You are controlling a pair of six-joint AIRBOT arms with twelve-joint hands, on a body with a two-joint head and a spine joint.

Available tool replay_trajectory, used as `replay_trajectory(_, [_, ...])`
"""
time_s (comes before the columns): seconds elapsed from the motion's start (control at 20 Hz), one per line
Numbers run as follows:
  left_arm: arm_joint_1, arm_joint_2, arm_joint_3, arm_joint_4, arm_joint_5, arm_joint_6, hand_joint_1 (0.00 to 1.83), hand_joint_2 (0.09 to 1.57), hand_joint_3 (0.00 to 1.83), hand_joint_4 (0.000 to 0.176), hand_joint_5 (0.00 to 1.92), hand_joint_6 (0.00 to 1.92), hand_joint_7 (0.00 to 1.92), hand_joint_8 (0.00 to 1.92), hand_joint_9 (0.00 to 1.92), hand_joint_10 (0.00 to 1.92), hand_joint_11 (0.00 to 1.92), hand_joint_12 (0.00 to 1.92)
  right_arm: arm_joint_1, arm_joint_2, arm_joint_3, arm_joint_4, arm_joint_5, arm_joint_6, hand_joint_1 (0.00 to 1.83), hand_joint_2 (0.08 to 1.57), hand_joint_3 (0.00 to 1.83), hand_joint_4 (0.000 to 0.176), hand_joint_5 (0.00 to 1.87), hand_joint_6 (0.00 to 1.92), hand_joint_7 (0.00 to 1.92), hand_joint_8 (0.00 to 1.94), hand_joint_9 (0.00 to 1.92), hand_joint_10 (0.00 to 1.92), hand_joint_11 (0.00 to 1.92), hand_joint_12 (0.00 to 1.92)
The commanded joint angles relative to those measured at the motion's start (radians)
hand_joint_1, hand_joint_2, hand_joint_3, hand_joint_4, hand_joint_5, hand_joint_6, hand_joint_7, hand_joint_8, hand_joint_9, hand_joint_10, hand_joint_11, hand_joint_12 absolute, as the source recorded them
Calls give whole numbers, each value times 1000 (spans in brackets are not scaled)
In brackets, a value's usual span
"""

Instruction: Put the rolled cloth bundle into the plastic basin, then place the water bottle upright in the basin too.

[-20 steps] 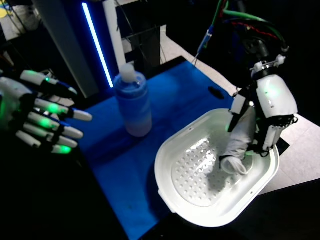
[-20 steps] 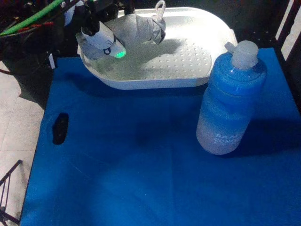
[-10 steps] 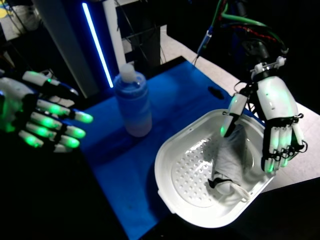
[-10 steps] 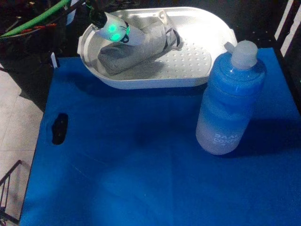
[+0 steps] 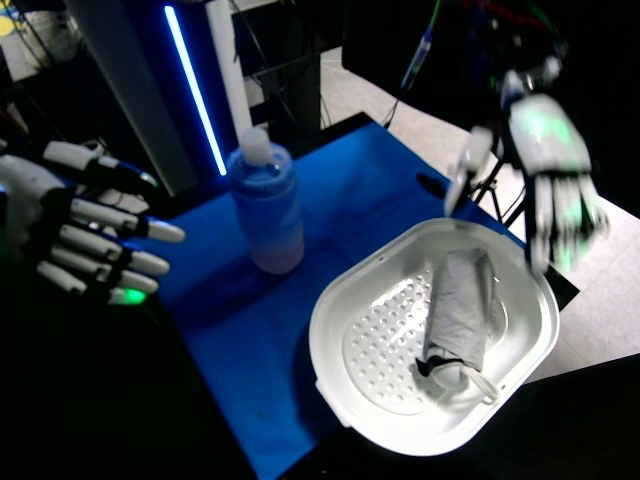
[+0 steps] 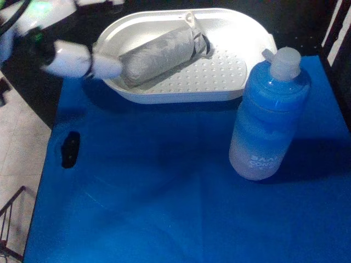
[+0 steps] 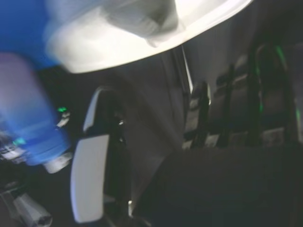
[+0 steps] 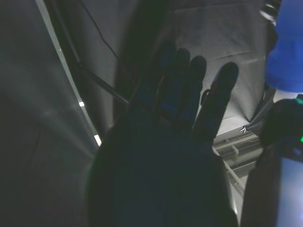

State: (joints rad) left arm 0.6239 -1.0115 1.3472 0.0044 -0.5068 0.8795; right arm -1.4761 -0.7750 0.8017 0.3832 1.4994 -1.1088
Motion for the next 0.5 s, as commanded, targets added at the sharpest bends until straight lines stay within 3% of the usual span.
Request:
replay_trajectory(0.0, [26, 28, -27, -6, -197, -31, 416, 943, 0, 160, 101, 1, 132, 0, 159, 0, 0, 556, 1, 5, 4, -7, 126, 15, 661, 1167, 0, 154, 380, 0, 319, 0, 298, 0, 0, 815])
replay_trajectory(0.05, [73, 68, -73, -7, -246, -53, 451, 913, 0, 150, 117, 6, 126, 1, 144, 0, 0, 570, 1, 7, 4, -7, 126, 20, 693, 1098, 1, 171, 313, 0, 286, 1, 277, 1, 45, 651])
replay_trajectory(0.1, [124, 110, -123, -20, -291, -56, 457, 893, 0, 133, 125, 7, 121, 4, 108, 4, 0, 396, 1, 11, 4, -7, 126, 25, 691, 1052, 0, 176, 234, 0, 234, 0, 238, 0, 59, 542])
replay_trajectory(0.15, [147, 130, -147, -27, -319, -57, 451, 895, 0, 162, 91, 1, 87, 1, 84, 1, 0, 301, 1, 13, 4, -7, 126, 28, 695, 1021, 0, 176, 191, 0, 209, 0, 217, 0, 66, 500])
replay_trajectory(0.2, [198, 170, -197, -43, -380, -64, 430, 904, 3, 176, 53, 0, 73, 1, 76, 1, 0, 280, 1, 17, 5, -10, 126, 34, 697, 975, 0, 176, 149, 0, 183, 0, 197, 0, 63, 506])
replay_trajectory(0.3, [248, 196, -238, -61, -452, -84, 424, 892, 0, 176, 24, 1, 59, 1, 55, 3, 0, 218, 2, 18, 5, -16, 126, 35, 702, 954, 0, 176, 114, 0, 192, 6, 217, 8, 68, 506])
replay_trajectory(0.35, [286, 205, -257, -78, -496, -101, 483, 872, 0, 176, 8, 0, 27, 1, 9, 2, 0, 86, 4, 18, 5, -20, 126, 35, 706, 933, 0, 176, 113, 0, 214, 3, 237, 4, 94, 477])
replay_trajectory(0.45, [385, 218, -302, -127, -624, -138, 562, 867, 0, 176, 28, 9, 2, 0, 0, 0, 0, 0, 7, 16, 12, -23, 126, 35, 648, 909, 0, 176, 99, 1, 229, 6, 274, 15, 105, 481])
